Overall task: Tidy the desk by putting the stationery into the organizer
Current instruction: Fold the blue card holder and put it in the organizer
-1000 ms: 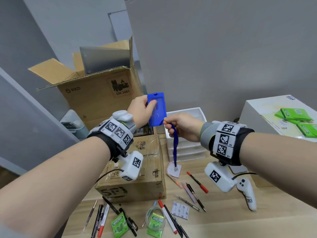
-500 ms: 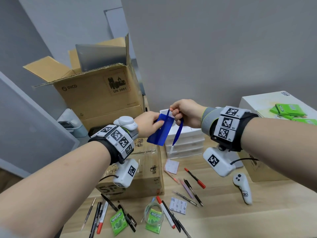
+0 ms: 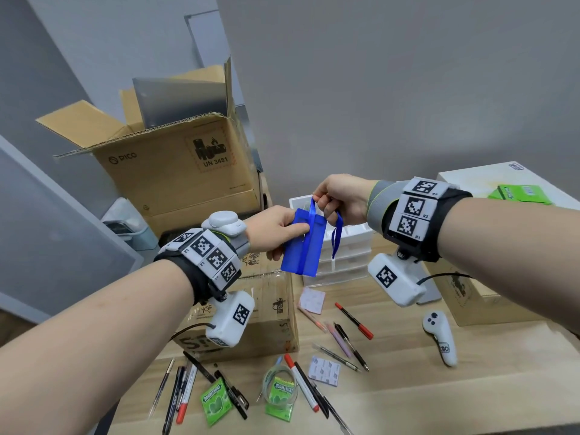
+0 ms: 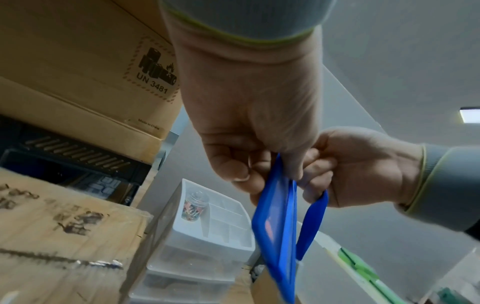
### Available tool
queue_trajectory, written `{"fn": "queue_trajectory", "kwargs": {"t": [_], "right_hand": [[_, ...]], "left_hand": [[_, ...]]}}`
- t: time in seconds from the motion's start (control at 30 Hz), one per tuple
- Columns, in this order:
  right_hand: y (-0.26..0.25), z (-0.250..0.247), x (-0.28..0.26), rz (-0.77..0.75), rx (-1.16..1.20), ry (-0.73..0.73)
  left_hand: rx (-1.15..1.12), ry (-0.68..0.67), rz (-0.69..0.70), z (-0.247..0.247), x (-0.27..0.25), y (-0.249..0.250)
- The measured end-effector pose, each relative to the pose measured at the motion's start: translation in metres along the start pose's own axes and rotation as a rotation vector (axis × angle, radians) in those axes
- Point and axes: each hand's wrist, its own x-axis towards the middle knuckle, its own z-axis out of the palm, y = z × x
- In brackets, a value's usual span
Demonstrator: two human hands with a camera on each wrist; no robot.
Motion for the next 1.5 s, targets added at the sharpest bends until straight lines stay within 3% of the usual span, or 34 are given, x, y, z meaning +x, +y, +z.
{"fn": "queue_trajectory", "kwargs": {"t": [0.17, 0.3, 0.37, 0.47, 0.6, 0.7, 1.07, 1.3, 1.5], "right_hand": [[0.003, -0.010, 0.003, -0.001, -0.296, -0.071], [0.009, -0.022, -0.005, -0.065, -0.543, -0.195], [0.013, -0.025, -0.008, -0.123, -0.599, -0.185], [0.021, -0.028, -0.006, -0.214, -0.511, -0.186], [0.030, -0.029, -0.002, -0.297, -0.166, -0.340], [0.038, -0.026, -0.003, -0.349, -0.058, -0.416], [0.036, -0.010, -0.004, -0.537, -0.022, -0.256], [0.037, -0.006, -0.002, -0.506, -0.033, -0.253], [0.038, 0.004, -0.008, -0.579, -0.009, -0.168]], "left_hand": [[-0.113, -0.129, 0.007, 0.001, -0.004, 0.008], [-0.262, -0.157, 0.000, 0.005, -0.010, 0.010], [-0.338, -0.152, -0.005, 0.006, -0.012, 0.010], [-0.491, -0.095, -0.034, 0.004, -0.011, 0.011], [-0.623, -0.036, -0.070, 0.000, -0.006, 0.013], [-0.696, -0.021, -0.075, -0.003, -0.004, 0.012], [-0.769, 0.001, -0.082, -0.005, -0.009, 0.020], [-0.798, 0.039, -0.082, -0.012, -0.010, 0.025], [-0.845, 0.081, -0.090, -0.014, -0.006, 0.023]]}}
